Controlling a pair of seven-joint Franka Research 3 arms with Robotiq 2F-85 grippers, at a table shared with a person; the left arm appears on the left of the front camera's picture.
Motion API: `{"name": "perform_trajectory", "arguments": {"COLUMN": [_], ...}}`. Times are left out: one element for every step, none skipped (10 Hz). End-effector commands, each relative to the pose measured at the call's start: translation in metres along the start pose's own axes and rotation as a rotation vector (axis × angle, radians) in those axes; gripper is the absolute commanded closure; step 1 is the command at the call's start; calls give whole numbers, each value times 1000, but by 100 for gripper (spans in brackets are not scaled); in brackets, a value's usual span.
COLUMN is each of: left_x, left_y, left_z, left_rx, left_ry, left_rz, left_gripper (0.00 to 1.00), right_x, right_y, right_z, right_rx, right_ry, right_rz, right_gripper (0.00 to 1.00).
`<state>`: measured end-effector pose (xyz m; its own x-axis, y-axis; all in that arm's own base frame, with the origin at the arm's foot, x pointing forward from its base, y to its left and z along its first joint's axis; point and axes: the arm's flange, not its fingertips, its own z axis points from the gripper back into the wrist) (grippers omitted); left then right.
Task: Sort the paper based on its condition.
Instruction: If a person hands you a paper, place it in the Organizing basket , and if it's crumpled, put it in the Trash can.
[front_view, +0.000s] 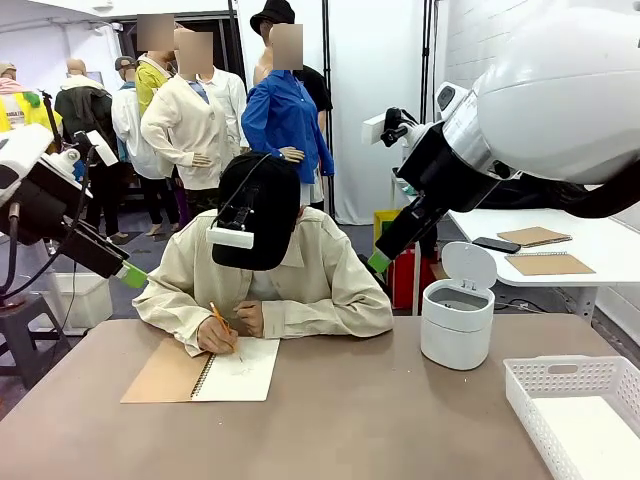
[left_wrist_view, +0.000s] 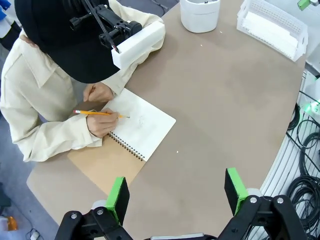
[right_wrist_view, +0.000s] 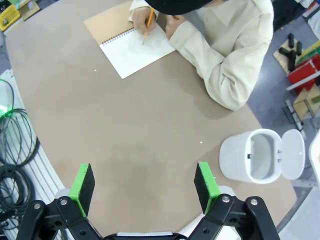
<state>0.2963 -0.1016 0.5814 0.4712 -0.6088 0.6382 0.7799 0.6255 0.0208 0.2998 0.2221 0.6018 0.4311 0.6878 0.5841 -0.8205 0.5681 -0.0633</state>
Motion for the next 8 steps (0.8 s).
{"name": "perform_trajectory", "arguments": {"left_x": [14,24,28,30,30,28,26,25], "left_y": [0,1,2,2,-1,-4,-7,-8], "left_z": [18,29,36,42,52,59,66,71], "left_rx": [63,72,75,75,93,124,143,143], "left_ry": [-22,-48,-40,-38,-38,-34,-43,-49], "left_rz": [-39,-57,-83,-90,-94,-92,-92,-101], "left_gripper": [0,0,0,0,0,0,0,0], "right_x": [7,8,8,8,11,15,16,15], "right_y": [3,3,-1,-4,-5,-5,-4,-3], "right_z": [2,0,-2,0,7,15,21,26], "right_rx": [-13,-12,6,3,-7,-19,-31,-42], "right_ry": [-55,-86,-124,-158,-177,-196,-203,-207], "right_rz": [-3,-11,-31,-46,-50,-55,-51,-43], "right_gripper": [0,0,0,0,0,0,0,0]}}
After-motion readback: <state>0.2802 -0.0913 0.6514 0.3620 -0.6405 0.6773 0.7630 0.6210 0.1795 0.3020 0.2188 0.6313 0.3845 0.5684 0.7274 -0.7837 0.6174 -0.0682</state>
